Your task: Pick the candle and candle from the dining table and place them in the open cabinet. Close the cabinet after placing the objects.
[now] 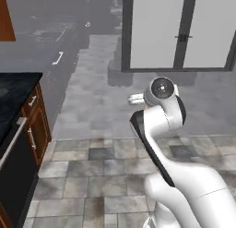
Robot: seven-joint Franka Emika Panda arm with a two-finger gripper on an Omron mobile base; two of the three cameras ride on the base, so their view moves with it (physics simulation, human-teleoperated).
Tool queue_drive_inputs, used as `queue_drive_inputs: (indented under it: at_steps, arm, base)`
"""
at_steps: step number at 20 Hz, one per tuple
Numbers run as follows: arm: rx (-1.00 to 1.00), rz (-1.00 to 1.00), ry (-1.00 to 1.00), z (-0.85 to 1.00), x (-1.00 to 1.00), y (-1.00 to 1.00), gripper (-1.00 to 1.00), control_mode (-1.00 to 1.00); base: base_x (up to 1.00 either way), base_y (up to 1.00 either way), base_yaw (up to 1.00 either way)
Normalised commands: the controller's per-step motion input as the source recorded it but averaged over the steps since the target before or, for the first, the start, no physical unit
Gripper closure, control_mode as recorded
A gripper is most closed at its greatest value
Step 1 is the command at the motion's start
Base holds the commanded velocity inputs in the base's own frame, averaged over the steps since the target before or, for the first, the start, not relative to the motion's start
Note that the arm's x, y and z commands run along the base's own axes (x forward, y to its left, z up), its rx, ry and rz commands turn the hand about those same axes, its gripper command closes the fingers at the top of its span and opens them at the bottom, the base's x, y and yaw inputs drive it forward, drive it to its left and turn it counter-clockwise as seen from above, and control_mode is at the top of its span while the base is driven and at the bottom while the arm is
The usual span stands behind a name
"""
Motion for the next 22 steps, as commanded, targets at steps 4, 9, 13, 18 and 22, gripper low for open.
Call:
queue_drive_inputs:
  at_steps: [4, 9, 13, 18, 22]
  arm:
    - [0.00, 0.00, 0.00, 0.00, 0.00, 0.00, 1.00, 1.00]
    - [0.00, 0.00, 0.00, 0.00, 0.00, 0.00, 1.00, 1.00]
    - [0.00, 0.00, 0.00, 0.00, 0.00, 0.00, 1.00, 1.00]
    - [0.00, 0.00, 0.00, 0.00, 0.00, 0.00, 1.00, 1.00]
    - [0.00, 0.00, 0.00, 0.00, 0.00, 0.00, 1.00, 1.00]
  base:
    - [0.00, 0.31, 0.63]
    - [0.13, 0.02, 0.60]
    - [0.02, -0.32, 0.51]
    - [-0.04, -0.67, 0.47]
    - [-0.14, -0.81, 0.46]
